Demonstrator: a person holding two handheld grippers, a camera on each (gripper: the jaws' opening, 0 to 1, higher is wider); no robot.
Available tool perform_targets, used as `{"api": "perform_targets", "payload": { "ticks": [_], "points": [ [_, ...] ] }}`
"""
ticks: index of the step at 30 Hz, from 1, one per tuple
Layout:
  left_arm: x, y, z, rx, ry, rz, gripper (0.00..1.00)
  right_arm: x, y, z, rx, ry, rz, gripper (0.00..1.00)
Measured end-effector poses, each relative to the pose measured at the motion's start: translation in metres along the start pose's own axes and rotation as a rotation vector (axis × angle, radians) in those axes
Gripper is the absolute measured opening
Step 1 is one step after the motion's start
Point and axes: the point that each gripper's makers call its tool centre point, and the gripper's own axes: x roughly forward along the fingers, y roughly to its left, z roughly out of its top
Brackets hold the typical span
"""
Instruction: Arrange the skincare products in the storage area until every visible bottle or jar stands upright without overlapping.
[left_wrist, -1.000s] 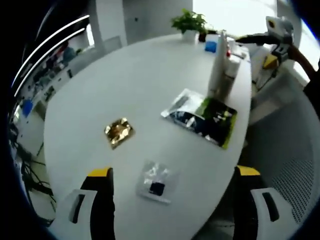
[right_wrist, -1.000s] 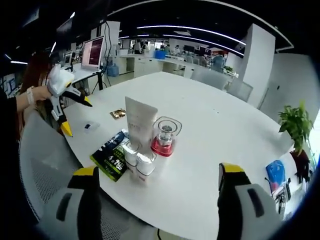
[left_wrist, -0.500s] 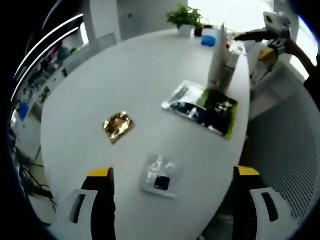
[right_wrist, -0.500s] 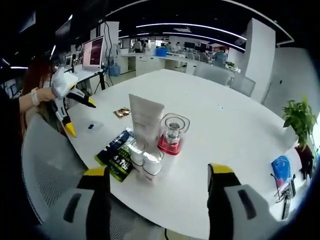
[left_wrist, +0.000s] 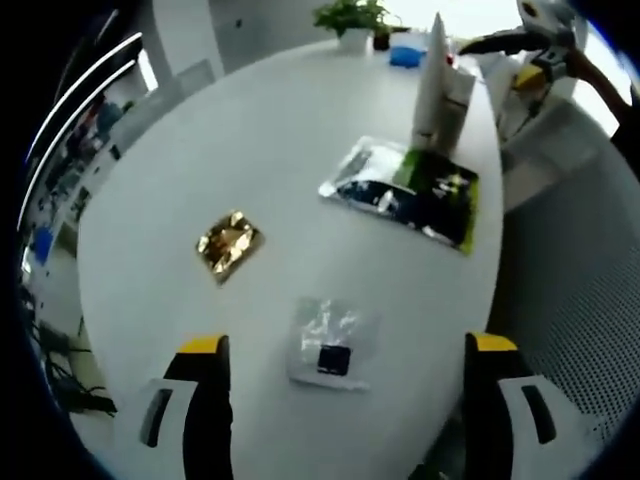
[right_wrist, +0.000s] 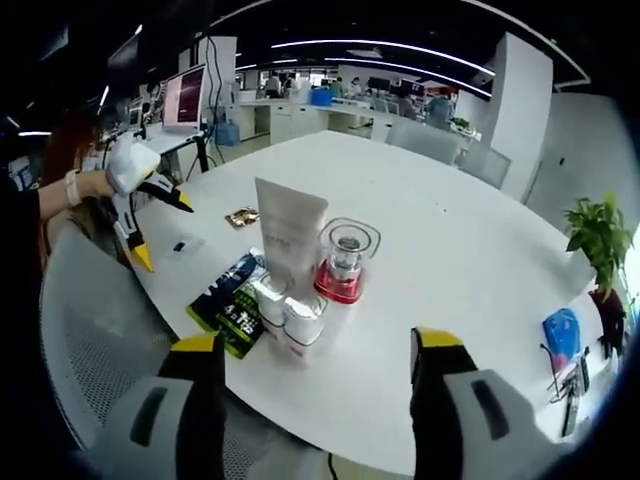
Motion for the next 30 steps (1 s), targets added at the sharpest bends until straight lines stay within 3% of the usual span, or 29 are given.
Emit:
{"api": "perform_targets", "payload": {
  "ticks": [6,14,28,30],
  "points": [
    [0.005,0.005,0.000,-0.003,0.004,-0.013,0.88,0.001,-0.002,-0.002,0.007,0.001,0.002,0.77],
    [0.013,0.011,-0.008,-0.016,0.065,-0.034,0.59,0.002,-0.006,-0.002,0.027,-0.006,-0.001,0.75],
    [0.020,0.011,-0.017,0.011,0.129,-0.070,0.49,0.004,-0.009,-0.002,0.049,-0.003,0.001,0.73],
    [0.020,0.011,-0.015,0.003,0.117,-0.071,0.48,0.005,-0.011,-0.003,0.057,0.005,-0.005,0.73]
  ]
}}
